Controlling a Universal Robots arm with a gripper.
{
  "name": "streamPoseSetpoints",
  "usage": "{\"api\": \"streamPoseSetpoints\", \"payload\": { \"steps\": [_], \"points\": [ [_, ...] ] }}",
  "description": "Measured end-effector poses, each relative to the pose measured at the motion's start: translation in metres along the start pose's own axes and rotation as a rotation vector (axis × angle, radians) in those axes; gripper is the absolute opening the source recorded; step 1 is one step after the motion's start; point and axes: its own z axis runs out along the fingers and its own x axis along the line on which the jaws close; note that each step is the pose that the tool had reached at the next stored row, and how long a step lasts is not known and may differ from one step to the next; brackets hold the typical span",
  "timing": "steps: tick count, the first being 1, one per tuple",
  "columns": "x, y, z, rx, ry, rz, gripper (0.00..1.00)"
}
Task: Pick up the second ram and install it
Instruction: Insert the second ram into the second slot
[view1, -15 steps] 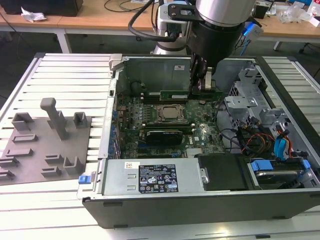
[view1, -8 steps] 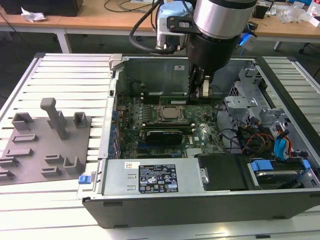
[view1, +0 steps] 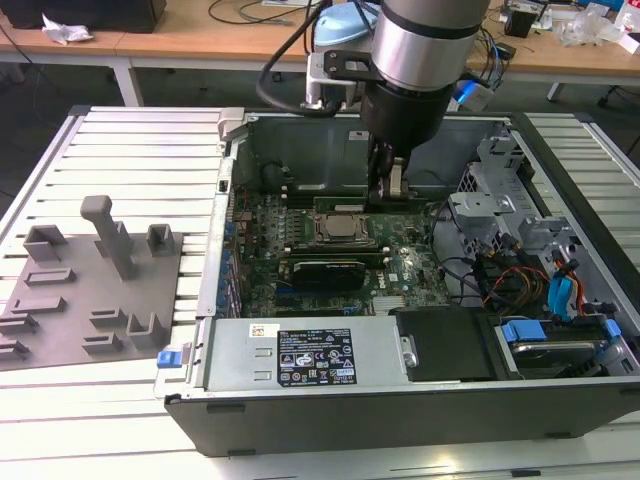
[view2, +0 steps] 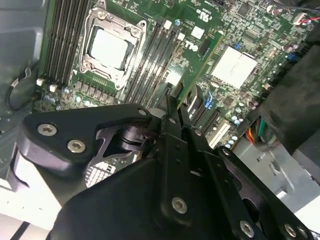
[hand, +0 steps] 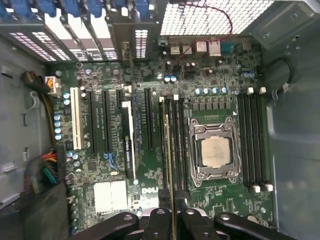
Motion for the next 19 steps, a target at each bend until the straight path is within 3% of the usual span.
{"api": "streamPoseSetpoints", "payload": {
  "steps": [2,3,5,13,19],
  "points": [
    [-0.002,0.0004,0.0077,0.0018,0.0025,0.018,0.14],
    [-0.0052,0.0022,0.012,0.0023,0.0089,0.019,0.14],
    [-0.0071,0.0114,0.0186,0.0027,0.0111,0.019,0.14],
    [-0.0147,0.0193,0.0402,0.0026,0.0111,0.019,0.14],
    [-0.0162,0.023,0.0584,0.0026,0.0109,0.019,0.14]
  ]
}}
